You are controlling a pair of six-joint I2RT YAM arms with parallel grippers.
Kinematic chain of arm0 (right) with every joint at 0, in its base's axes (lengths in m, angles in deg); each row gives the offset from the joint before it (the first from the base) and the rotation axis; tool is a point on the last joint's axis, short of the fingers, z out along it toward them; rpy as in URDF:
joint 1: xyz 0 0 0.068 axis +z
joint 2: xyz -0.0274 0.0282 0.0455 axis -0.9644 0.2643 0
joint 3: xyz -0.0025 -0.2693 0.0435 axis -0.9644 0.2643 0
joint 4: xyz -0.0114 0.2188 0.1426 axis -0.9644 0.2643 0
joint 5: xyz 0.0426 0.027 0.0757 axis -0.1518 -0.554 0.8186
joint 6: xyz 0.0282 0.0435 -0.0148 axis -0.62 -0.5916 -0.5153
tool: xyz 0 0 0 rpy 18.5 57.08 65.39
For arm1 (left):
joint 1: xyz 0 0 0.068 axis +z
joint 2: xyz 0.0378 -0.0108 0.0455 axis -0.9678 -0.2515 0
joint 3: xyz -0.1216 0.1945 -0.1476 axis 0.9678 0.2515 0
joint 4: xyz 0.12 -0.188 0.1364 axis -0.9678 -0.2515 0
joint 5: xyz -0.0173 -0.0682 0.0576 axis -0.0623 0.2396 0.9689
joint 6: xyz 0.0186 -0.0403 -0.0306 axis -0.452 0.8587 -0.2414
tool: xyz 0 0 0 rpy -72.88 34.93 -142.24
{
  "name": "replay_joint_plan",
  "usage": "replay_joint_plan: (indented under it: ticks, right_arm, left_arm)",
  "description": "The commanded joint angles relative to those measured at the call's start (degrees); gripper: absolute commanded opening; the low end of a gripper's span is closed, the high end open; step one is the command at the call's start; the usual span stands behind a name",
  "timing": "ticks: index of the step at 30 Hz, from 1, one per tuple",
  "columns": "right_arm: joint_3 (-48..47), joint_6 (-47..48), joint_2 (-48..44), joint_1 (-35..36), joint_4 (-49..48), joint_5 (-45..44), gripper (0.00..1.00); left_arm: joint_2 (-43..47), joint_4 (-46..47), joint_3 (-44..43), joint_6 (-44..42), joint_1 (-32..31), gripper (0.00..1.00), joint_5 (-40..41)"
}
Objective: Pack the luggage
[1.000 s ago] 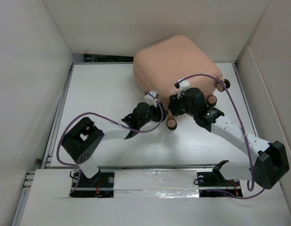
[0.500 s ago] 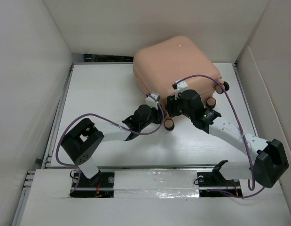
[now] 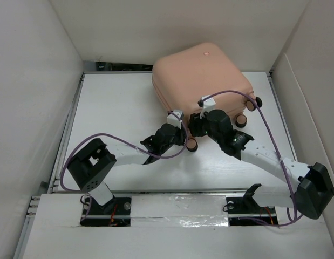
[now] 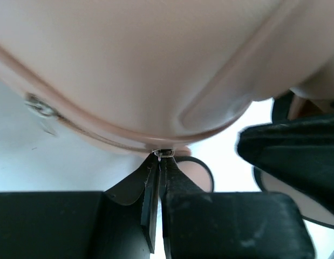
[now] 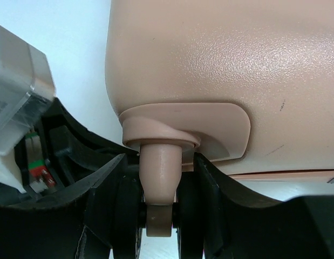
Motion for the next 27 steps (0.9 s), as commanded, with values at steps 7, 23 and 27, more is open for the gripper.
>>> replay_joint_plan:
  ticks: [7,23,27]
  right_arm:
    - [3.3,-1.3,-5.7,4.1,0.2,8.6,0.00]
    - [1.2,-1.7,-1.6,16.7,-6.3,8.7,0.00]
    - [-3.1,-1.8,3.9,21.4,-9.1,7.2,0.00]
  left_arm:
    - [8.5,-1.2,5.4,-4.4,9.2,0.00,7.3]
    - [22.4,-3.0,14.1,11.0,15.8,0.33,12.0]
    - [48.0,-7.5,23.1,18.5,15.8,0.62,10.5]
